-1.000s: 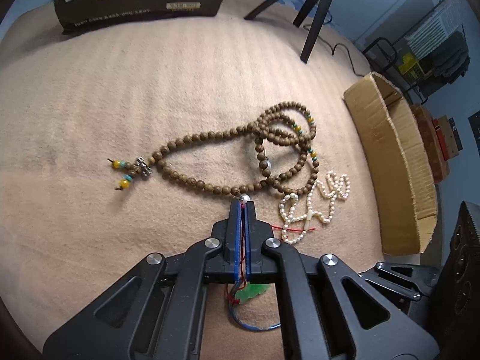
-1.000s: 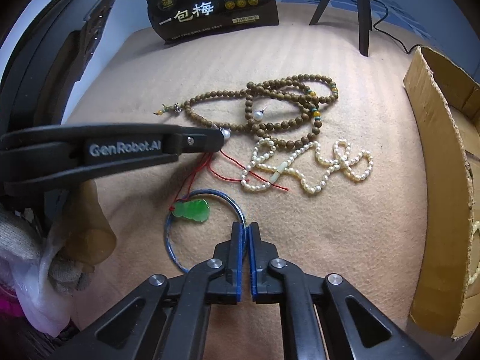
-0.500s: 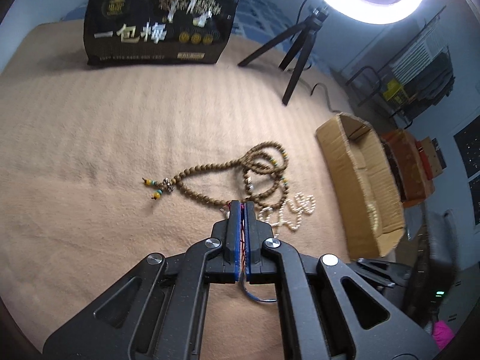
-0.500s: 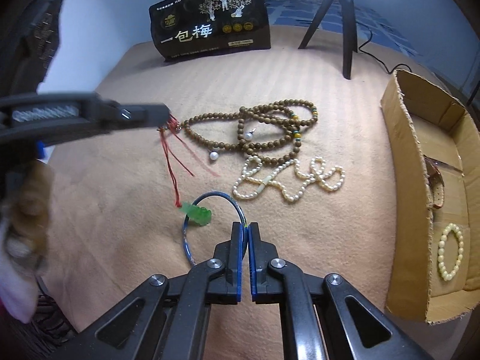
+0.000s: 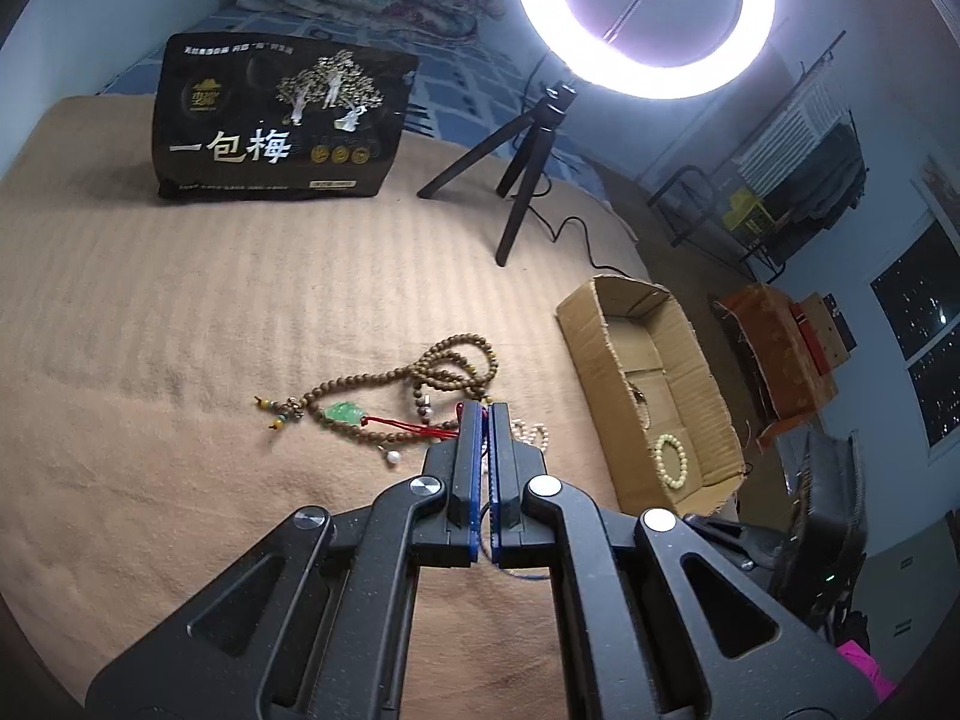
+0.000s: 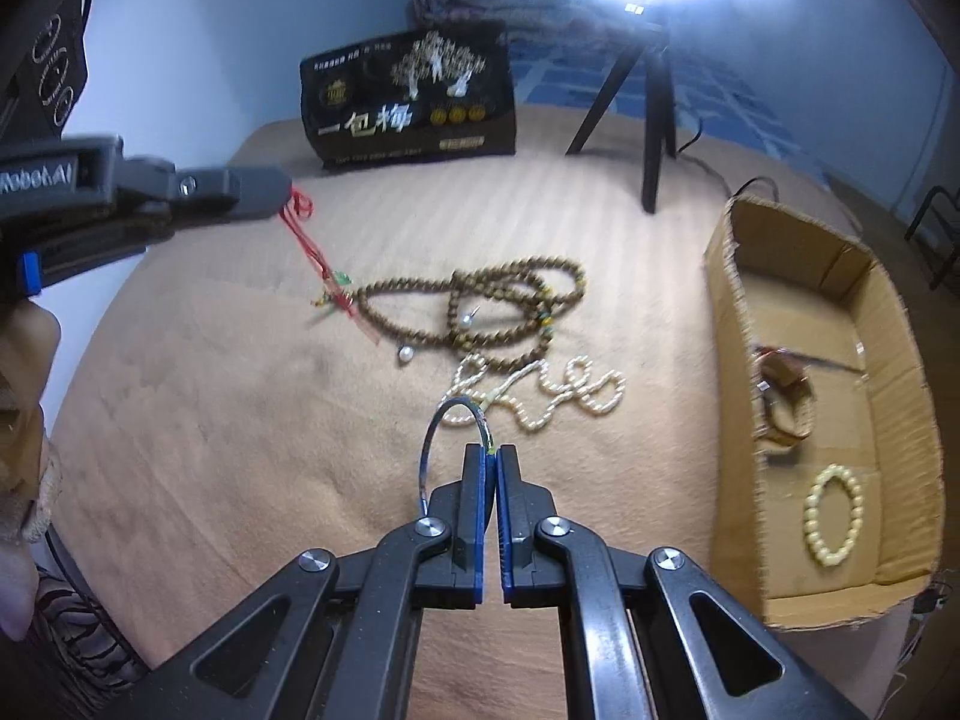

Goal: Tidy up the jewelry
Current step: 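Lift the pendant with the left gripper while the right carries the bangle over the box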

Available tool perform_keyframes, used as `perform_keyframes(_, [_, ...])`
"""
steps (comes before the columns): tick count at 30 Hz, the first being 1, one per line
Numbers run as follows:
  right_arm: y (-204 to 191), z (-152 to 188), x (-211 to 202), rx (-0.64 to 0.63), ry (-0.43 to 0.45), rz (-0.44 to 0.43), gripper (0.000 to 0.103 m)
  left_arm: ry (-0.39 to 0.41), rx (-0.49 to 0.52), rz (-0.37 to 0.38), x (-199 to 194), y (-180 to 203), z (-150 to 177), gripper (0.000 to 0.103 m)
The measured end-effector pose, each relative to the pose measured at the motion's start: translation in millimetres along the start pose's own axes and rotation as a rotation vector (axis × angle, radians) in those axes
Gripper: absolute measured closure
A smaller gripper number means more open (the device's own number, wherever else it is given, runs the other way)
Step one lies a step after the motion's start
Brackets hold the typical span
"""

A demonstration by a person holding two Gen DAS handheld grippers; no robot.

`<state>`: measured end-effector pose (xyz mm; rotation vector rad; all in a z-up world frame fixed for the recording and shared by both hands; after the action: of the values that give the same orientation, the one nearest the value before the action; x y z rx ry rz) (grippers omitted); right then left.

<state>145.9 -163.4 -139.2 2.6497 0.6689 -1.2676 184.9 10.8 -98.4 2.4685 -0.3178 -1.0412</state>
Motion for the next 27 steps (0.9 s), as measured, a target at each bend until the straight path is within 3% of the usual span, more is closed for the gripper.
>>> perform_keyframes(8, [29.0, -17.3, -31.5, 0.032, 0.091, 0.056, 0.103, 0.019, 0.024, 0.025, -0.1, 21.1, -5.4, 0.103])
perform_keyframes(18, [95.7, -29.5, -68.8, 0.122, 0.178, 0.155, 0.103, 0.021, 0.072, 0.089, 7.6, 66.5, -8.4, 0.103])
perform_keyframes(27, [144.7, -30.1, -85.5, 0.168, 0.209, 0.263, 0.103, 0.02, 0.117, 0.149, 22.5, 114.1, -13.7, 0.103])
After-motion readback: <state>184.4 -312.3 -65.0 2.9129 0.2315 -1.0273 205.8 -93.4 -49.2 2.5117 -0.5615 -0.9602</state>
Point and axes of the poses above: each gripper's, at about its wrist camera, not at the fingertips, and x roughly the way its jaws point, y to its right, z to its underside, the point moved 3 cm from there along x, roughly the way its jaws point, and after that the axes turned 9 degrees about y, right-handed, at the moved point
